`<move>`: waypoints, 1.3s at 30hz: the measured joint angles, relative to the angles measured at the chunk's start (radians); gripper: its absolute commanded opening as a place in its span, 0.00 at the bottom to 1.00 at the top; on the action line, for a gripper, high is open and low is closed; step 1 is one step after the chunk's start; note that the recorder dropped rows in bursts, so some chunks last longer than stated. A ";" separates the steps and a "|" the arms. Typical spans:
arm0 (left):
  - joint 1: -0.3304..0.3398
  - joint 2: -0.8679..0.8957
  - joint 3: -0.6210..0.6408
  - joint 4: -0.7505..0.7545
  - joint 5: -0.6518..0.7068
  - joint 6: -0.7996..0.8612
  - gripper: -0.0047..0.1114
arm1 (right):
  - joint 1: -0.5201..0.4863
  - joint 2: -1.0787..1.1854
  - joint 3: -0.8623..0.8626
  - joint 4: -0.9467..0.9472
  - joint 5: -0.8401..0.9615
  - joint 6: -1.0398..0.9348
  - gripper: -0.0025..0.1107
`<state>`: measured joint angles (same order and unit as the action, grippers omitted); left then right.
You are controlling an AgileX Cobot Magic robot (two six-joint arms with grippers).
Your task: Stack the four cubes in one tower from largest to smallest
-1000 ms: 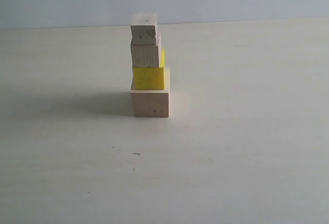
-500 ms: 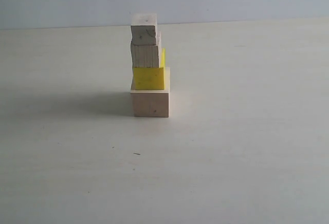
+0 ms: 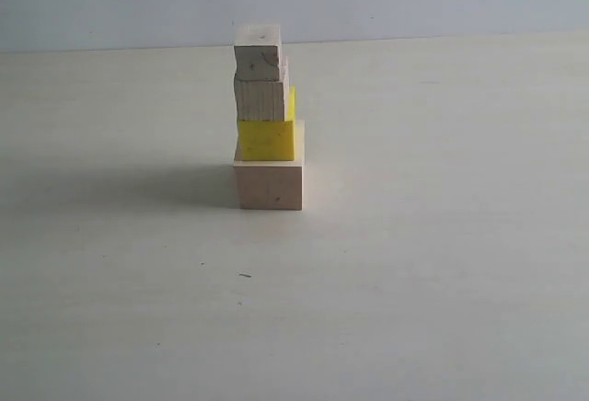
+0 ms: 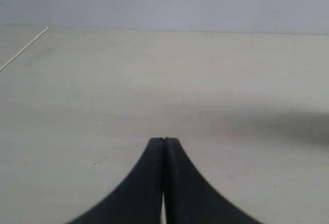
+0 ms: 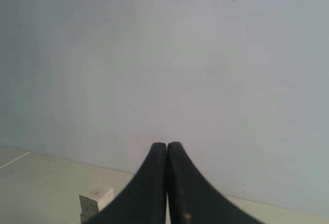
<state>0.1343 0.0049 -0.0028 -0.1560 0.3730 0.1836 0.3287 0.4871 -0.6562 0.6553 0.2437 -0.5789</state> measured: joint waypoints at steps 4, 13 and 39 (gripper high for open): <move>0.000 0.000 0.000 0.041 0.000 0.000 0.04 | 0.000 0.000 0.000 0.000 0.000 0.000 0.02; -0.018 0.000 0.000 0.071 -0.001 -0.002 0.04 | 0.000 0.000 0.000 0.000 0.001 0.000 0.02; -0.039 0.000 0.000 0.080 -0.001 -0.002 0.04 | 0.000 0.000 0.000 0.000 0.001 0.000 0.02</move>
<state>0.0951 0.0049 -0.0028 -0.0761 0.3719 0.1816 0.3287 0.4871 -0.6562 0.6553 0.2444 -0.5789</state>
